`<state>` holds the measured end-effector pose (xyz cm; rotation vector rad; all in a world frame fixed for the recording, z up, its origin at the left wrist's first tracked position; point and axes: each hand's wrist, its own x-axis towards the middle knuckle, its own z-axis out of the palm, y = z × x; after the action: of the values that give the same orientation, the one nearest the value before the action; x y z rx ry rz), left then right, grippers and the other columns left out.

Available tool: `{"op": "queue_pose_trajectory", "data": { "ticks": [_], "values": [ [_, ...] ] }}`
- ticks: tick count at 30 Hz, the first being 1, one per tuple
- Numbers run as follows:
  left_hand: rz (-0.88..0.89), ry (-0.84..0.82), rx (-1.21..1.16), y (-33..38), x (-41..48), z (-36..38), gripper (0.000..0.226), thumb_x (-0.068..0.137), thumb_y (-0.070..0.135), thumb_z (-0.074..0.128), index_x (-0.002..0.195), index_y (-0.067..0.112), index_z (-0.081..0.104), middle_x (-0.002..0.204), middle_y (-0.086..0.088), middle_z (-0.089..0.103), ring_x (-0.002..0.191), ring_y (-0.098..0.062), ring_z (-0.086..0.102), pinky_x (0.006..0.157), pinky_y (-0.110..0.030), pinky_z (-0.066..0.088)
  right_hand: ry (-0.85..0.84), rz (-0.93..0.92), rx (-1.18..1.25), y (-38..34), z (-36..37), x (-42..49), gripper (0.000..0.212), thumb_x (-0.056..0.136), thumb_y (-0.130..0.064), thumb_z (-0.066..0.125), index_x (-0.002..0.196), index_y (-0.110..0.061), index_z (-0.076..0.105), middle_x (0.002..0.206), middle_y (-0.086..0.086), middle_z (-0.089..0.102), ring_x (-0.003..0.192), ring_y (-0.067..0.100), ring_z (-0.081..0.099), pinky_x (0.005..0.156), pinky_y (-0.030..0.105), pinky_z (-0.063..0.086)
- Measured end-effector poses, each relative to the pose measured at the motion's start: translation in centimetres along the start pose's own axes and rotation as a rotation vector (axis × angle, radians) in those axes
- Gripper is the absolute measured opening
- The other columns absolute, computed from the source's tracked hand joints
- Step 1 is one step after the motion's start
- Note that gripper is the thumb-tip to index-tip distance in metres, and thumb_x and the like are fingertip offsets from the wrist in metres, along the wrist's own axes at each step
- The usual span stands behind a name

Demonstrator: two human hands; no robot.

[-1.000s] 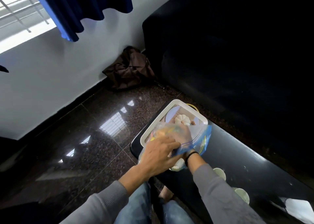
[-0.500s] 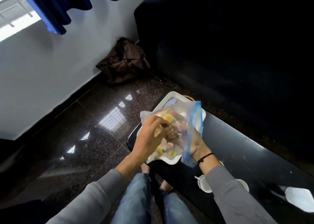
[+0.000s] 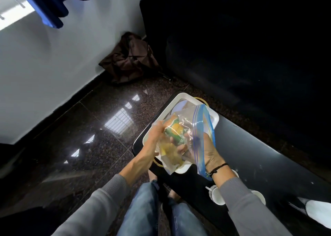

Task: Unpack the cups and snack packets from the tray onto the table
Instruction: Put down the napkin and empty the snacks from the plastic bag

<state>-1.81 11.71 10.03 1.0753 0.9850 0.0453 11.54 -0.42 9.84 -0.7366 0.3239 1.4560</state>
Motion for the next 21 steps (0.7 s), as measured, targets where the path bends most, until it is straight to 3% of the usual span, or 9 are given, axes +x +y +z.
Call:
{"op": "queue_pose_trajectory", "data": {
  "ticks": [2, 4, 6, 8, 10, 12, 14, 17, 21],
  "values": [
    [-0.025, 0.039, -0.062, -0.4, 0.8, -0.5, 0.046, 0.094, 0.077, 0.031, 0.121, 0.06, 0.063, 0.137, 0.013, 0.062, 0.129, -0.016, 0.056, 0.092, -0.053, 0.055, -0.087, 0.017, -0.003, 0.0, -0.2, 0.3, 0.057, 0.07, -0.035, 0.089, 0.122, -0.016, 0.075, 0.109, 0.027, 0.069, 0.078, 0.034, 0.071, 0.054, 0.036, 0.058],
    [0.006, 0.069, -0.077, -1.2, 2.0, -1.0, 0.046, 0.101, 0.065, 0.036, 0.144, 0.052, 0.046, 0.162, 0.007, 0.034, 0.144, -0.024, 0.038, 0.108, -0.066, 0.04, -0.091, 0.059, 0.01, -0.1, -0.7, 0.7, 0.064, 0.049, -0.025, 0.099, 0.11, -0.014, 0.081, 0.108, 0.027, 0.069, 0.078, 0.036, 0.072, 0.051, 0.036, 0.058],
    [-0.016, 0.141, -0.124, -2.1, 3.2, -1.2, 0.07, 0.095, 0.059, 0.055, 0.157, 0.041, 0.027, 0.168, 0.003, 0.021, 0.143, -0.024, 0.037, 0.112, -0.063, 0.037, -0.065, 0.101, 0.018, -0.2, -1.4, 1.2, 0.065, 0.045, -0.022, 0.098, 0.107, -0.014, 0.082, 0.112, 0.025, 0.062, 0.08, 0.037, 0.072, 0.055, 0.039, 0.059],
    [-0.086, 0.194, -0.166, -2.8, 4.2, -1.5, 0.098, 0.083, 0.067, 0.067, 0.16, 0.028, 0.021, 0.166, -0.004, 0.028, 0.141, -0.025, 0.041, 0.115, -0.061, 0.035, -0.014, 0.086, -0.054, -0.1, -2.0, 1.9, 0.062, 0.044, -0.025, 0.096, 0.103, -0.016, 0.082, 0.112, 0.017, 0.052, 0.084, 0.041, 0.072, 0.072, 0.048, 0.059],
    [-0.128, 0.168, -0.195, -3.5, 5.0, -2.0, 0.097, 0.077, 0.079, 0.059, 0.153, 0.021, 0.042, 0.153, -0.007, 0.05, 0.136, -0.027, 0.05, 0.116, -0.061, 0.034, 0.012, 0.03, -0.089, 0.1, -2.1, 2.7, 0.039, 0.055, -0.018, 0.085, 0.094, -0.014, 0.081, 0.107, 0.015, 0.056, 0.088, 0.044, 0.071, 0.08, 0.052, 0.056],
    [-0.138, 0.157, -0.284, -4.7, 6.0, -2.6, 0.076, 0.087, 0.083, 0.039, 0.132, 0.027, 0.066, 0.136, -0.004, 0.066, 0.128, -0.028, 0.057, 0.116, -0.059, 0.032, -0.024, 0.007, -0.042, 0.3, -2.1, 3.5, 0.037, 0.068, -0.008, 0.064, 0.104, -0.01, 0.075, 0.11, 0.018, 0.059, 0.087, 0.041, 0.066, 0.066, 0.042, 0.056],
    [-0.195, 0.188, -0.339, -6.2, 7.1, -3.5, 0.068, 0.096, 0.075, 0.028, 0.112, 0.028, 0.074, 0.125, -0.001, 0.068, 0.121, -0.024, 0.058, 0.113, -0.056, 0.028, -0.028, 0.038, 0.042, 0.4, -2.4, 4.4, 0.044, 0.071, -0.004, 0.056, 0.114, -0.007, 0.066, 0.121, 0.017, 0.044, 0.091, 0.034, 0.049, 0.047, 0.031, 0.052],
    [-0.264, 0.212, -0.35, -8.1, 8.6, -4.3, 0.044, 0.101, 0.043, 0.04, 0.099, 0.011, 0.069, 0.121, -0.005, 0.068, 0.108, -0.023, 0.06, 0.104, -0.053, 0.04, -0.023, 0.078, 0.145, 0.2, -3.2, 5.6, 0.038, 0.076, -0.007, 0.052, 0.111, -0.006, 0.067, 0.126, 0.013, 0.034, 0.111, 0.034, 0.033, 0.043, 0.027, 0.052],
    [-0.233, 0.169, -0.207, -9.7, 10.3, -4.5, 0.028, 0.096, 0.025, 0.054, 0.089, 0.021, 0.08, 0.111, -0.008, 0.071, 0.096, -0.02, 0.067, 0.084, -0.04, 0.056, 0.029, 0.019, 0.04, -0.2, -4.5, 6.7, 0.021, 0.068, -0.013, 0.066, 0.087, -0.011, 0.074, 0.096, 0.009, 0.049, 0.082, 0.024, 0.049, 0.059, 0.03, 0.053]
  ]
}}
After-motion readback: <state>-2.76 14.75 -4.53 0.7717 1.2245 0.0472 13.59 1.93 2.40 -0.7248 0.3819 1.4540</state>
